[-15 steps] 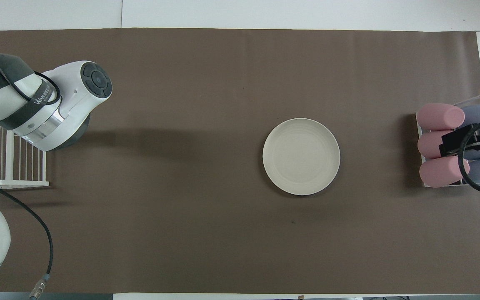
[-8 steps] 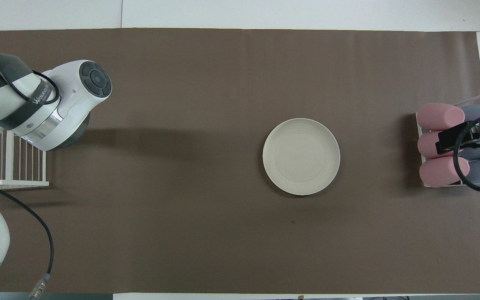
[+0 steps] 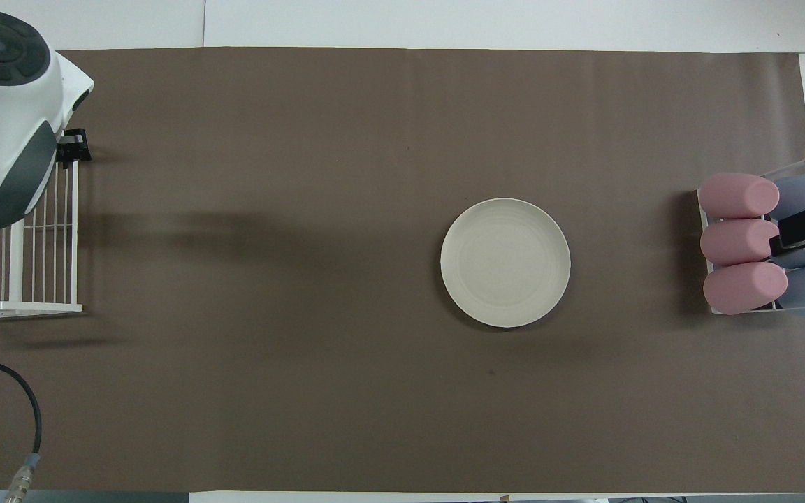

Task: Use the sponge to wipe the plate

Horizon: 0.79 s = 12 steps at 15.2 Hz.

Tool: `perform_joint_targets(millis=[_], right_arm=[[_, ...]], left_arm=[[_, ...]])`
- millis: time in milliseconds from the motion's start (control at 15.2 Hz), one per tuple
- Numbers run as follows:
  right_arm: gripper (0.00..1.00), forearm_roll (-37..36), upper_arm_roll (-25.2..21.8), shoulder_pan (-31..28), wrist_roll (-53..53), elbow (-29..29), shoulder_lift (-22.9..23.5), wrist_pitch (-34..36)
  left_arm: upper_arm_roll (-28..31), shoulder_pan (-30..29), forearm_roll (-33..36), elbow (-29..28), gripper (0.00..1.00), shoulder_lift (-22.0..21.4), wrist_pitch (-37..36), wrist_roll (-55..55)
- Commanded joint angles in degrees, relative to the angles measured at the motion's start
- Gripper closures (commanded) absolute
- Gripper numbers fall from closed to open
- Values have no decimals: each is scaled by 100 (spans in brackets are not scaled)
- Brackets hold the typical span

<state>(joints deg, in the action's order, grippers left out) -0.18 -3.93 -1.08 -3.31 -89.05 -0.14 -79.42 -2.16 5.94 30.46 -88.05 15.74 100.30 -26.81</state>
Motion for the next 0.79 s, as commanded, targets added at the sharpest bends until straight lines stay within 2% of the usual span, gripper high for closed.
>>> perform_joint_targets(millis=[0,329,395,723], right_arm=[[0,53,24,-33,-90,-200,-118,-205],[0,62,24,-77,-99,-288,-188,-179],[0,79,24,-77,-99,-288,-188,-170],[0,71,24,-77,-90,-288,-188,-223]], left_arm=[[-4,-224,-889,209,0,-167,77,105],[14,-496,-2094,192,0,-843,-37,404],[14,-515,-2149,183,0,-931,-133,483],[14,-682,-2842,148,0,-1415,-1151,1343]])
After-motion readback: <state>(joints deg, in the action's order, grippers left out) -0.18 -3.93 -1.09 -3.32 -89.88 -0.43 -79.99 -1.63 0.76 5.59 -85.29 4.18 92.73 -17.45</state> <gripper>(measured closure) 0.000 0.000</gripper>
